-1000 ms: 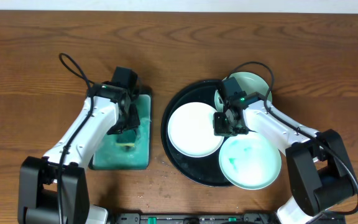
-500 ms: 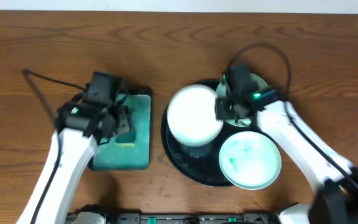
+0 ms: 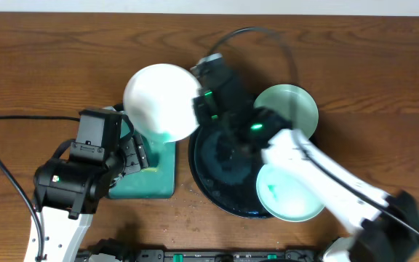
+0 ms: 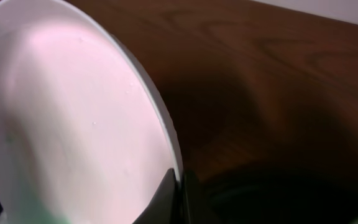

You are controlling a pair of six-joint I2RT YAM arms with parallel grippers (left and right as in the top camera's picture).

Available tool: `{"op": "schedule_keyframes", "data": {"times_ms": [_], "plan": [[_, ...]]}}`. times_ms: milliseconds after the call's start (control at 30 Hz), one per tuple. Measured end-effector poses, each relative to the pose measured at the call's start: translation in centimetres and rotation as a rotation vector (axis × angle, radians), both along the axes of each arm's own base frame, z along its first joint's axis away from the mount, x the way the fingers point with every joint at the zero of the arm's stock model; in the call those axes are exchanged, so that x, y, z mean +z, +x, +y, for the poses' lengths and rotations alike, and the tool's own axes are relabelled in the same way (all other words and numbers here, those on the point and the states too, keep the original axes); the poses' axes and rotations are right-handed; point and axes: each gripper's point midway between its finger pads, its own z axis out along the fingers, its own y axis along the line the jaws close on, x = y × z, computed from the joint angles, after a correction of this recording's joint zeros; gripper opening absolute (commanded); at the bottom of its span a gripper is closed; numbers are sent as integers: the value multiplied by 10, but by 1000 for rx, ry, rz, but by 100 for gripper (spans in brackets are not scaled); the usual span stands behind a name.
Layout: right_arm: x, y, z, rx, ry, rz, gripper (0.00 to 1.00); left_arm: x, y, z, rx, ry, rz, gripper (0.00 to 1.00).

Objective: Clean dirty plates on tray and stack at the side
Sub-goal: 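Lift the cleaned white plate off the black tray with the right gripper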

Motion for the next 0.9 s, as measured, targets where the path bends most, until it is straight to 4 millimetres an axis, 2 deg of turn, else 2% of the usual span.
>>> {"op": "schedule_keyframes", "data": {"times_ms": [100, 167, 300, 467, 567, 733, 900], "plan": [[-21, -2, 19, 30, -82, -46, 1, -2, -5, 1, 0, 5, 21, 81], [-23, -7, 25, 47, -125, -88, 1, -3, -5, 1, 0, 6, 25, 81], [7, -17, 34, 46, -164, -221, 1, -3, -6, 1, 0, 6, 27, 81], [71, -36, 33, 38, -182, -407, 1, -3, -6, 1, 0, 6, 27, 81], [98, -45, 30, 40, -200, -488, 1, -3, -6, 1, 0, 6, 27, 81], [109, -46, 26, 36, -298, -571, 1, -3, -6, 1, 0, 6, 27, 81], [120, -52, 33, 75, -362, -649, 1, -3, -6, 1, 0, 6, 27, 82]]}}
